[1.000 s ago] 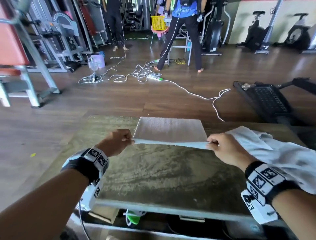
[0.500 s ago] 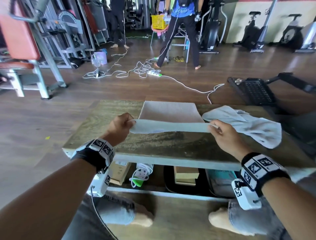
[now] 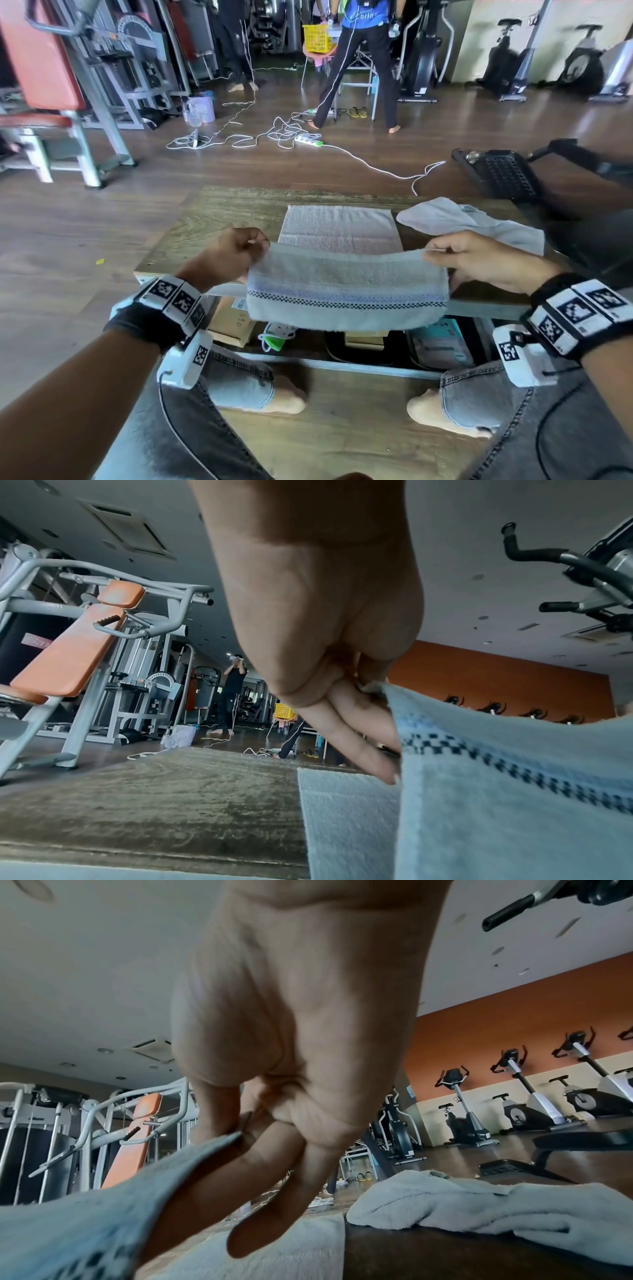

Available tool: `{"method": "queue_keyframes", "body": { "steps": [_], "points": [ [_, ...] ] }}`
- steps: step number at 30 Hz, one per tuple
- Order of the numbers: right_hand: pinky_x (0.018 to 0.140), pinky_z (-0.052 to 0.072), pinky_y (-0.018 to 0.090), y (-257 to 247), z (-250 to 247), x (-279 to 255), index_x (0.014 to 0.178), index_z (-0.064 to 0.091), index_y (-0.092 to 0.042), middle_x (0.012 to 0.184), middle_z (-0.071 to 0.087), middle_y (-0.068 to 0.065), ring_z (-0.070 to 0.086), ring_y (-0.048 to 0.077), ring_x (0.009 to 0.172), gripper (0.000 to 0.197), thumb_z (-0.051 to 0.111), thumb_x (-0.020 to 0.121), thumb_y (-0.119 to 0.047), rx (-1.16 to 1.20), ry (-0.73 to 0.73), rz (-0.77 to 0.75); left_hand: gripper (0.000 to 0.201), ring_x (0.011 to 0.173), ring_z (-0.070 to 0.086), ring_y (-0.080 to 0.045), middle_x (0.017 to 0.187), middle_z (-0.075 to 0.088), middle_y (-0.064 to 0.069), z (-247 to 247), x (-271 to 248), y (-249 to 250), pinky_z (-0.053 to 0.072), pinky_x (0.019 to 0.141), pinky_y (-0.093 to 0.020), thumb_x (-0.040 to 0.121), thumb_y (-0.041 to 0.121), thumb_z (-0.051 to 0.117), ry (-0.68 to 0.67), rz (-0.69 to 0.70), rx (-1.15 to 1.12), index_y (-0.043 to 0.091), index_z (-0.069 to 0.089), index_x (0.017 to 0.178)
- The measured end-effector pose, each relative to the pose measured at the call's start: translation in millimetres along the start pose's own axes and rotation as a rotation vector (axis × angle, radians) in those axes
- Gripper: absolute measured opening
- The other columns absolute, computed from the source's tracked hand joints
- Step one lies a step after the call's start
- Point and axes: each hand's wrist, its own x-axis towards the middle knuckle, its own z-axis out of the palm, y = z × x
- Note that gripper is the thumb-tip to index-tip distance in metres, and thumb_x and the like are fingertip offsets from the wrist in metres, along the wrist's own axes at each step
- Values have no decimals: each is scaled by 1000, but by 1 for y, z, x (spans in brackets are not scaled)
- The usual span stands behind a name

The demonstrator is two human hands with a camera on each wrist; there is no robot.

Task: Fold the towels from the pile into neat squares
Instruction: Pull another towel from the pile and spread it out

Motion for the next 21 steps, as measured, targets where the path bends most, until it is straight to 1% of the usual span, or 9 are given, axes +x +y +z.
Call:
{"method": "queue_keyframes", "body": {
  "steps": [2,4,7,10,13,15,18,19,21],
  "points": [
    [68,60,32,1,-2,6,103,71,-3,101,74,16,73,28,89,21,55,102,-18,10,40,13,19,69,58,-21,77,62,-10,4,3,-3,52,59,-34,100,12,52,-2,-39,-36,14,63,85],
    [74,62,40,3,-3,17,101,71,-5,99,75,16,74,31,89,21,56,102,-19,-7,83,30,20,70,58,-22,78,64,-9,8,10,-7,53,63,-36,99,13,53,12,-69,-40,18,64,83],
    [76,63,42,6,-7,41,94,71,-8,90,75,13,75,28,82,21,57,101,-22,-81,161,40,22,69,60,-22,77,66,-7,12,30,-12,55,67,-42,98,14,54,57,-113,-52,20,64,80],
    [72,64,42,8,-15,73,81,64,-7,79,71,13,74,24,75,27,58,101,-24,-173,232,35,22,63,55,-18,72,66,-4,15,57,-15,47,61,-31,97,18,56,129,-100,34,22,64,78],
    [74,63,50,10,-27,110,79,61,-3,82,69,24,73,31,76,31,60,100,-25,-255,295,40,16,63,56,-18,79,71,-11,16,90,-18,46,56,-26,97,21,58,143,-108,77,18,67,84],
    [74,62,51,13,-37,138,78,62,-4,77,69,21,73,30,70,30,61,99,-26,-325,339,48,15,61,56,-18,79,71,-10,16,117,-20,45,53,-23,97,20,58,155,-107,104,14,68,88],
    [66,59,42,18,-50,182,76,66,-10,71,71,15,72,27,65,27,64,98,-25,-375,395,45,15,53,51,-13,70,65,-4,17,164,-24,39,44,-18,96,16,57,188,-113,123,14,67,85],
    [62,54,35,21,-54,197,76,66,-11,71,70,13,70,27,66,26,64,97,-26,-404,414,48,16,50,48,-11,68,63,-2,19,181,-27,37,40,-16,96,14,56,192,-119,128,14,67,85],
    [60,42,31,26,-62,228,75,66,-12,71,68,8,66,27,71,27,65,96,-28,-461,452,63,16,49,48,-10,66,61,2,23,213,-33,33,35,-10,96,13,55,197,-132,155,13,67,85]
  ]
}}
